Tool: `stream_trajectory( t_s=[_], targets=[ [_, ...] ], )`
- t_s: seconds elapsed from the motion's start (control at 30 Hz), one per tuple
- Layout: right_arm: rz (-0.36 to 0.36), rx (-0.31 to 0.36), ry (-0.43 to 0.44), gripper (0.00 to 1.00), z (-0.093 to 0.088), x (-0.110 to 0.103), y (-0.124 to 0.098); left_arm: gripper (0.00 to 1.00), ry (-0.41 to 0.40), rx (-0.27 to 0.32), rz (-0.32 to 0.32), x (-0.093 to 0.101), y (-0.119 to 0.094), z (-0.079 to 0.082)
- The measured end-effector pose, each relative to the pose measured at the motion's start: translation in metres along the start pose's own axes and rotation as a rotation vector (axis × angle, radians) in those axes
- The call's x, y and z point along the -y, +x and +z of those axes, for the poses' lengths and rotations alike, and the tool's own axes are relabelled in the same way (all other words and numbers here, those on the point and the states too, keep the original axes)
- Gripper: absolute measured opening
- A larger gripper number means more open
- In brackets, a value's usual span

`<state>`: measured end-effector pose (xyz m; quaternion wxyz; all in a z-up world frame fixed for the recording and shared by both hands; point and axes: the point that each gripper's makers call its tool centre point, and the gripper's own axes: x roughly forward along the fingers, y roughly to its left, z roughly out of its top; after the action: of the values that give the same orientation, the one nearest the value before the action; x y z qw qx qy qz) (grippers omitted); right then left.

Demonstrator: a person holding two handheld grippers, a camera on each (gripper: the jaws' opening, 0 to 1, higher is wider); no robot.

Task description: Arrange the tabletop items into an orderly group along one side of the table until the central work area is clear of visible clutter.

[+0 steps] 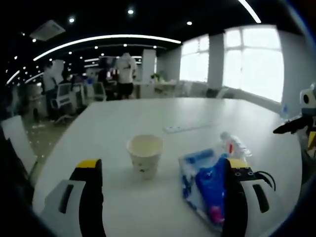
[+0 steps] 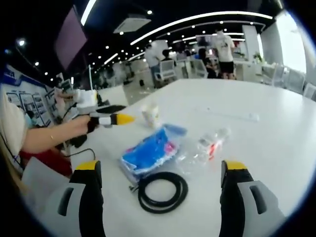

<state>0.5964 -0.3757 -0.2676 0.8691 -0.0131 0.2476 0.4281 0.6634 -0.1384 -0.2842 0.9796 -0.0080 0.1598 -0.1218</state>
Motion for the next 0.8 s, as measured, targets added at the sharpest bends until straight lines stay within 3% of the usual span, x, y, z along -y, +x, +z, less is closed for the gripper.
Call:
stream_trajectory(
  t_s=[0.37, 0.63, 0.8],
  targets=[
    [0.052, 0.037, -0.047, 0.99, 0.019, -0.005, 0.027, 0.99, 0.005, -0.010, -0.038, 0.023, -0.020, 0.002],
    [0.115, 0.087, -0.058, 0.99, 0.033, -0.009, 0.055, 0.99, 0.042, -0.032, -0.126, 0.042, -0.034, -0.001],
    [0.144, 0.094, -0.082, 0.99, 0.039, -0.011, 0.072, 0.99, 0.091, -0.039, -0.137, 0.050, -0.049, 0.001]
  ],
)
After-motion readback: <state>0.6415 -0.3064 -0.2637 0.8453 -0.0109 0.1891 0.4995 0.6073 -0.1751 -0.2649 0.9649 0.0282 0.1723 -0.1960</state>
